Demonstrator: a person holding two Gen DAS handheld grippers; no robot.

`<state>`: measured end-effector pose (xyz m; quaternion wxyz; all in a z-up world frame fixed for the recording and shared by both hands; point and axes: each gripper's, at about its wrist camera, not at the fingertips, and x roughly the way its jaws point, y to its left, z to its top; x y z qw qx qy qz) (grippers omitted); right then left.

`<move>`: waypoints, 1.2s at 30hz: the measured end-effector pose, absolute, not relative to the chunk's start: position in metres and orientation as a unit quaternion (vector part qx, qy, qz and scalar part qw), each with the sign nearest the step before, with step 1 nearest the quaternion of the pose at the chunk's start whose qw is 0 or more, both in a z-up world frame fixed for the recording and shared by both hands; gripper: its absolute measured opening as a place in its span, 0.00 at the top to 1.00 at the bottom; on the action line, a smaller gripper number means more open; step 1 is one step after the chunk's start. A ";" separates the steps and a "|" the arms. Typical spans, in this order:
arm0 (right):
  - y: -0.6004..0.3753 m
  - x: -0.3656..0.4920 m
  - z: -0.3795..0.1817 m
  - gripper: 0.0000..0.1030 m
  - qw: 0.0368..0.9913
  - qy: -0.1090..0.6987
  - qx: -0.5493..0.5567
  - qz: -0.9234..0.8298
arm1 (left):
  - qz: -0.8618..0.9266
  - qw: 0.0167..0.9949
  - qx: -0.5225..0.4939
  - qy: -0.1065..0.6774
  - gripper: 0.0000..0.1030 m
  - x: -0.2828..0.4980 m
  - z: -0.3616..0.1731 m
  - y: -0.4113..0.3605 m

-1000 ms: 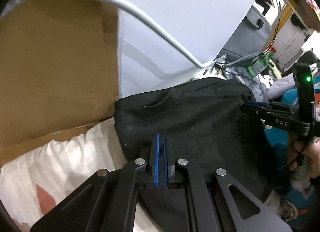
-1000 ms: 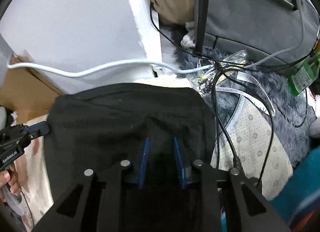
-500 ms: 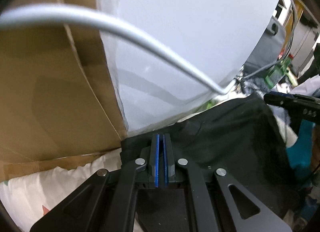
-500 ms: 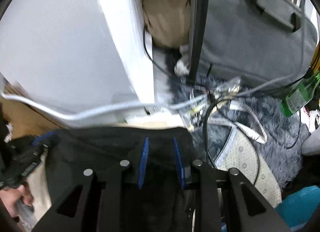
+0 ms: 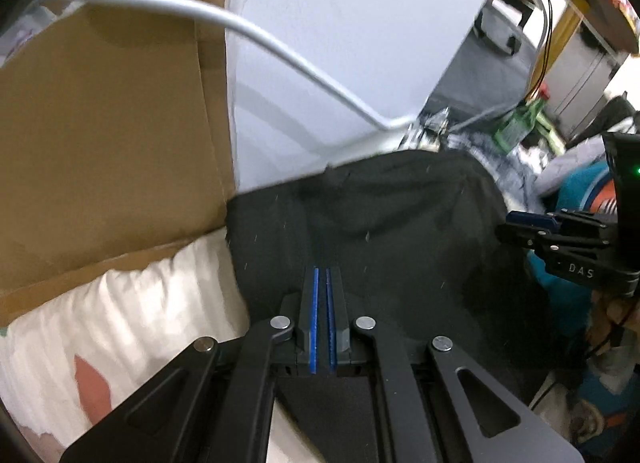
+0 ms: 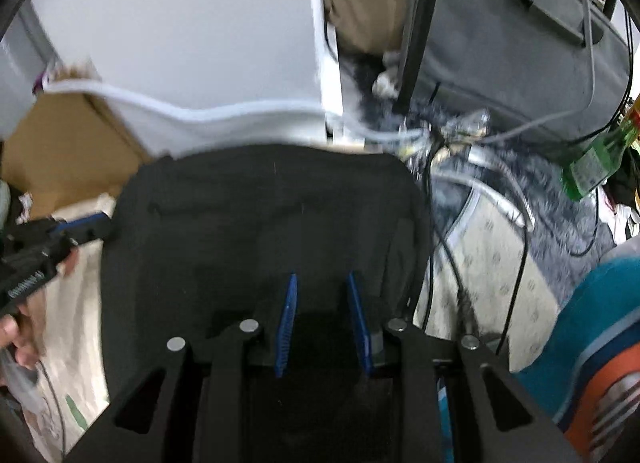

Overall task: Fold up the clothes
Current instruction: 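Lower the held shirt onto the bedsheet with both grippers, then open both grippers and release the shirt on the bedsheet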

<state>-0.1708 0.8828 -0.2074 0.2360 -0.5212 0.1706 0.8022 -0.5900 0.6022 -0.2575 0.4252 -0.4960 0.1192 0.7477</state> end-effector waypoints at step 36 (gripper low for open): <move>0.774 -0.079 -0.221 0.65 0.164 0.178 -0.508 0.827 | 0.724 0.426 -0.538 0.071 0.97 -0.440 -0.269 0.581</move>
